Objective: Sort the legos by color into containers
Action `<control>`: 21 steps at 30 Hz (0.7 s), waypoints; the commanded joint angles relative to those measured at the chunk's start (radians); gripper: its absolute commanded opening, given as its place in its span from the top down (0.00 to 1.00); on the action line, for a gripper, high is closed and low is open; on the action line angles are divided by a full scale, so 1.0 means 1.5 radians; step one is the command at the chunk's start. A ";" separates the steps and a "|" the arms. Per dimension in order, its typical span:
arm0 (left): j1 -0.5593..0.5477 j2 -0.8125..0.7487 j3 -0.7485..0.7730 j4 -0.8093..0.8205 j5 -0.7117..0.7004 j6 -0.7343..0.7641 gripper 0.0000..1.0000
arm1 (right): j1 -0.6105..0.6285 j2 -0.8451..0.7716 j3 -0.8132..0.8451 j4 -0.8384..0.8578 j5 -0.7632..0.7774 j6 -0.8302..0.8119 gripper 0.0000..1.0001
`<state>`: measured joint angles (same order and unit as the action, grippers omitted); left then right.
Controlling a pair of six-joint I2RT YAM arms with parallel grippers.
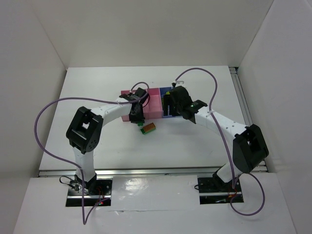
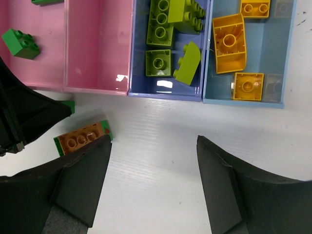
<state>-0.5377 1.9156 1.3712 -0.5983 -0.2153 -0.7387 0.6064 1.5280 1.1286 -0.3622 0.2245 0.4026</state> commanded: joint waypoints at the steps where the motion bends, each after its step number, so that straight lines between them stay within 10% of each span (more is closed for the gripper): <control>1: -0.007 0.001 0.024 0.002 -0.031 -0.004 0.73 | 0.004 -0.015 0.000 0.009 0.005 -0.003 0.22; 7: -0.007 -0.106 0.009 -0.016 -0.045 0.013 0.92 | 0.004 -0.015 0.006 0.009 0.005 0.004 0.22; 21: 0.035 -0.065 0.127 -0.028 -0.102 0.048 0.89 | 0.004 -0.029 0.000 0.003 0.005 0.004 0.22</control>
<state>-0.5175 1.7550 1.5135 -0.6502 -0.3325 -0.7006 0.6064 1.5280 1.1286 -0.3626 0.2211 0.4030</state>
